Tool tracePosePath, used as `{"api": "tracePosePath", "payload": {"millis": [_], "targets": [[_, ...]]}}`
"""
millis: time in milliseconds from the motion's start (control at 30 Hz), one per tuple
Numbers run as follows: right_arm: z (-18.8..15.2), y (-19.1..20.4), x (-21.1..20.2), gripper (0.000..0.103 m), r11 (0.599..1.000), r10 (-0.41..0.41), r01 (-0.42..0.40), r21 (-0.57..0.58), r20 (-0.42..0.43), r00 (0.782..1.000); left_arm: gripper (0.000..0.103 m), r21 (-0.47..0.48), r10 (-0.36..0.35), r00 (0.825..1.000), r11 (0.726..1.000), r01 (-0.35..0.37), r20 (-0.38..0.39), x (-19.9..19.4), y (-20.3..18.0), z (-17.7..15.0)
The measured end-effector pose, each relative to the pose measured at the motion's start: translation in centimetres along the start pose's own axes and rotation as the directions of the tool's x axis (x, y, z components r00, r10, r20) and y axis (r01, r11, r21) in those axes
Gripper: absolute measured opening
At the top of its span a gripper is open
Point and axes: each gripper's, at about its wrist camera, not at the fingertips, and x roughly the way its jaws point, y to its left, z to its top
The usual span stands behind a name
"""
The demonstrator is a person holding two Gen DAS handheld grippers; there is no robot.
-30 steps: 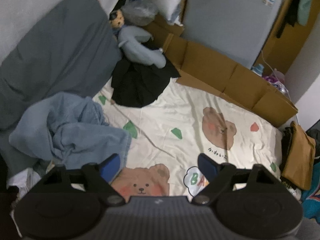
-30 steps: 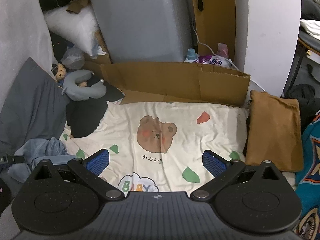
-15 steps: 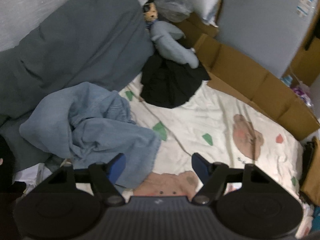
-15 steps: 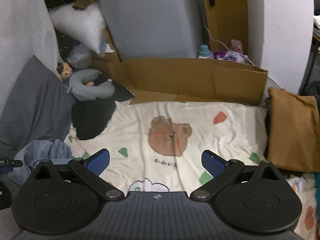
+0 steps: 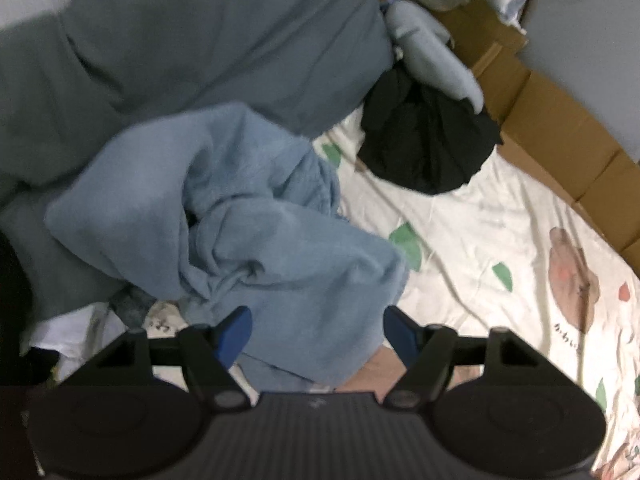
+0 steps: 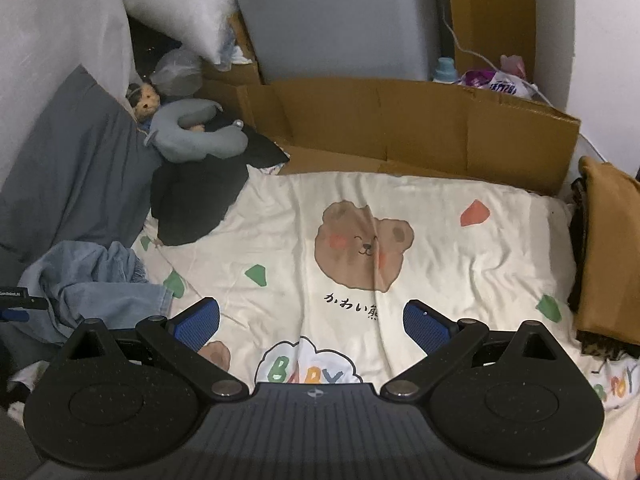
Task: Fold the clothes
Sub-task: 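Move the left tool toward the light-blue jeans pile and grasp them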
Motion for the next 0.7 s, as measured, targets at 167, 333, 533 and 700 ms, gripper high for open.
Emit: {"api": "tracePosePath", "payload": {"millis": [167, 333, 533, 700], "targets": [[-1.7, -0.5, 3.5, 0.101, 1.000, -0.002, 0.002, 0.006, -0.031, 1.000, 0.076, -0.029, 0.000, 0.999, 1.000, -0.002, -0.054, 4.2, 0.4, -1.6], [-3.7, -0.7, 7.1, 0.100, 1.000, 0.012, -0.010, 0.027, -0.084, 0.996, 0.075, -0.074, -0.038, 0.993, 0.997, 0.029, -0.113, 8.2, 0.4, -4.1], [-5.9, 0.3, 10.9, 0.100, 0.998, 0.037, -0.043, -0.038, -0.141, 0.989, 0.073, -0.113, -0.072, 0.987, 0.992, 0.056, -0.144, 11.5, 0.6, -6.8], [-7.8, 0.7, 12.6, 0.100, 0.997, 0.062, -0.069, -0.037, -0.169, 0.984, 0.073, -0.196, -0.107, 0.982, 0.978, 0.075, -0.156, 13.4, 1.6, -8.4]]}}
